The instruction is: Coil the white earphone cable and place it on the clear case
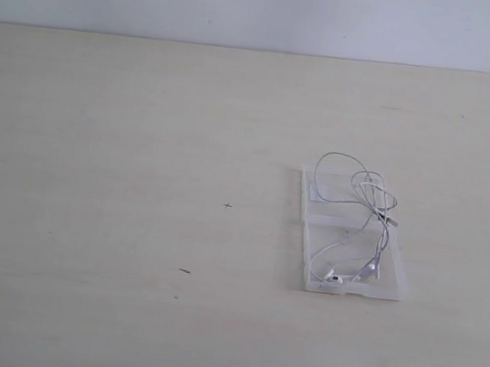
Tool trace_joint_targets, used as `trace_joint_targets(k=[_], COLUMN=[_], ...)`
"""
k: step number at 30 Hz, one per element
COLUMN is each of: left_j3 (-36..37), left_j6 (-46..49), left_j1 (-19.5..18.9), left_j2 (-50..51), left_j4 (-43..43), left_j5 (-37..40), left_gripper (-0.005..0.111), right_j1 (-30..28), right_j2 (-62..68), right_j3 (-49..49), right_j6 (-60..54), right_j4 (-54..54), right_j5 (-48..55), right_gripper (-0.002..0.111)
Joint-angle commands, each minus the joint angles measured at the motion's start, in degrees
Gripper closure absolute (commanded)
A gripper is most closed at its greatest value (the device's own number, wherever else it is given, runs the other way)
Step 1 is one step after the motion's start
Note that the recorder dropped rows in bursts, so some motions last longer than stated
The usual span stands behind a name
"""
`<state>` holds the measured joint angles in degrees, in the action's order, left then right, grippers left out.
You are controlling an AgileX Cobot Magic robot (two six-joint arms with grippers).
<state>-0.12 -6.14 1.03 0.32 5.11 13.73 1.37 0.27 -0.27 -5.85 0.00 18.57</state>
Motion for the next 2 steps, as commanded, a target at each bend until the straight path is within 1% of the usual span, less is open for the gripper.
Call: trace_joint_targets(k=[1, 2], left_j3=[0.12, 0.12], left_j6=[-0.07, -0.07], left_j1=[-0.07, -0.07], left_j2=[-0.32, -0.32], left_j4=[0.07, 0.07], left_j5=[-0.02, -0.02], left_gripper=[0.107, 0.107], right_j1=[-0.37, -0.37], right_j2=[-0.27, -0.27], right_j3=[0.27, 0.27], right_j6=[0.06, 0.06], right_j4=[0.0, 0.0], right_j5=[-0.44, -0.44], right_gripper=[0.107, 0.107])
